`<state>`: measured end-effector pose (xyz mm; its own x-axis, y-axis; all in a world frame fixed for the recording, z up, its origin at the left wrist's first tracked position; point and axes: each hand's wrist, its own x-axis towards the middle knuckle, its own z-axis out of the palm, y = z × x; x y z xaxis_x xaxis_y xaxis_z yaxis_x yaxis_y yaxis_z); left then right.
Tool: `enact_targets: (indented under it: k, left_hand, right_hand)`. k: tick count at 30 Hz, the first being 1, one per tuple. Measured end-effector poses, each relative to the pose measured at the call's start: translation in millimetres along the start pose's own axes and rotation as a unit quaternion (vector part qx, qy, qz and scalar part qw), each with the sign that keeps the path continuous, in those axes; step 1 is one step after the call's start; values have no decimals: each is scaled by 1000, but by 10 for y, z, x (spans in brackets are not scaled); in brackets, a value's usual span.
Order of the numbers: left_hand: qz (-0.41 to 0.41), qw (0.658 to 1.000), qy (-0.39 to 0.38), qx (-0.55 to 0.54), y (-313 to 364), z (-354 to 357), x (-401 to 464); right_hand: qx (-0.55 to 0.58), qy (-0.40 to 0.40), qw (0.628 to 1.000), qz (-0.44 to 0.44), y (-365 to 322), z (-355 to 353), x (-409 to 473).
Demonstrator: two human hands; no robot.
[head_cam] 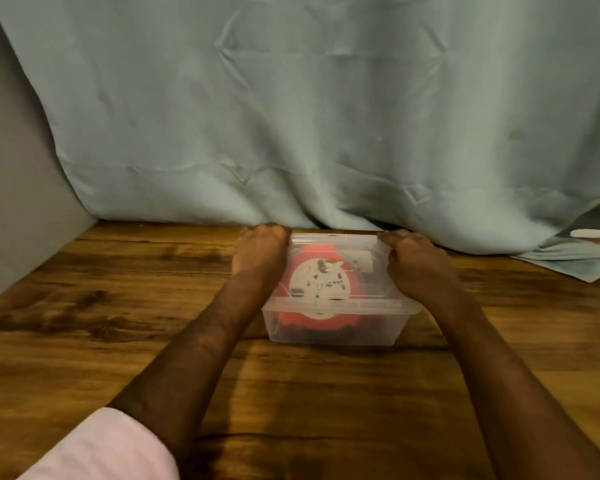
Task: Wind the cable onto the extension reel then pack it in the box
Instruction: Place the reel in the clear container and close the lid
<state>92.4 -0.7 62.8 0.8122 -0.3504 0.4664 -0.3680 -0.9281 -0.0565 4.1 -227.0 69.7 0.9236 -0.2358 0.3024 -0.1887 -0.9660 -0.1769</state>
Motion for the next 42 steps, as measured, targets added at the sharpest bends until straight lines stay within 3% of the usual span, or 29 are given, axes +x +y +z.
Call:
enact_targets:
  k: [4,6,7,9,11,16,20,21,23,25,26,28,31,33,35,38,42]
  left_hand:
    - [-1,1000,-19,0,12,8,16]
    - [-15,999,-25,-22,-8,34,3]
    - [-21,999,-23,-36,-25,41,5]
    - [-19,998,-18,-49,-27,54,-7]
    - [-19,998,-24,-52,-29,71,-11]
    - [-34,994,-15,-101,-74,142,2]
    - [-43,973,105,-201,-87,115,-47]
    - [-76,944,150,-283,-93,90,-83]
    - [-159,814,223,-513,-126,48,-196]
    - [-223,677,210,-669,-106,9,-372]
    - [-248,628,180,-715,-78,51,-485]
    - [-286,582,135,-749,-24,231,-734]
    - [-302,550,95,-773,-11,483,-1017]
    - [-306,543,52,-780,-18,514,-1047]
    - [-303,557,21,-773,-5,499,-1042]
    - [-311,567,25,-762,32,513,-1015]
    - [-325,576,30,-749,22,546,-1002]
  right_hand:
    - [26,18,999,21,-31,15,5]
    - [110,38,992,42,-36,88,-56]
    - [203,38,976,65,-37,95,-90]
    - [417,18,898,140,9,74,-191]
    - [524,4,828,197,72,51,-292]
    - [562,-14,796,225,92,220,-500]
    - [562,-14,785,261,13,203,-498]
    - [550,-17,789,273,12,178,-509]
    - [549,-38,780,300,11,137,-533]
    - [575,-65,750,322,12,143,-556]
    - [588,-64,736,330,12,149,-569]
    - [618,-27,710,337,-2,170,-561]
    - [647,19,675,353,-59,159,-540]
    - [627,48,695,349,-62,148,-550]
    - [580,72,748,314,-41,144,-554]
    - [510,80,810,279,-20,149,-512]
    - [413,98,859,285,-40,189,-486]
